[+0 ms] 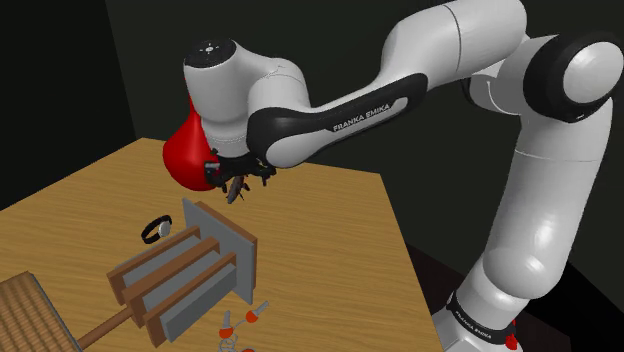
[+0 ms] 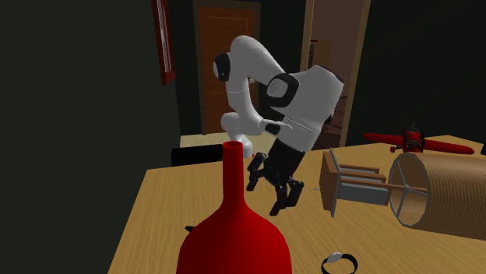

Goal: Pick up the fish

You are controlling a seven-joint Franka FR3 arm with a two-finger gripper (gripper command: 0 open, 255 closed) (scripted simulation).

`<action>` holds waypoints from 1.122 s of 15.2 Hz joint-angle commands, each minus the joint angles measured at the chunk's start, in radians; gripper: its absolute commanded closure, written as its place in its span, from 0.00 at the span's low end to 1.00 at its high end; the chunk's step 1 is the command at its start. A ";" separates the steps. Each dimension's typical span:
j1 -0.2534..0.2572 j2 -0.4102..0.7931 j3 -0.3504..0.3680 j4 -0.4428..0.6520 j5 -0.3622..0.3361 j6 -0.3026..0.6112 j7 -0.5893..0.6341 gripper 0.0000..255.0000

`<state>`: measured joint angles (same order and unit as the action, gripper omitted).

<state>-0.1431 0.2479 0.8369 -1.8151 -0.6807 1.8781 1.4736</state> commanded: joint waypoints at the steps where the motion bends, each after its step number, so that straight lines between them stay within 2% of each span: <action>1: 0.084 0.141 -0.030 0.129 -0.107 -0.079 0.095 0.00; 2: 0.114 0.177 -0.049 0.168 -0.129 -0.098 0.114 0.00; 11: 0.123 0.213 -0.071 0.119 -0.166 -0.037 0.165 0.00; 12: 0.124 0.214 -0.071 0.121 -0.166 -0.038 0.164 1.00; 17: 0.125 0.216 -0.072 0.124 -0.167 -0.039 0.164 1.00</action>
<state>-0.0182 0.4641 0.7653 -1.6914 -0.8475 1.8389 1.6375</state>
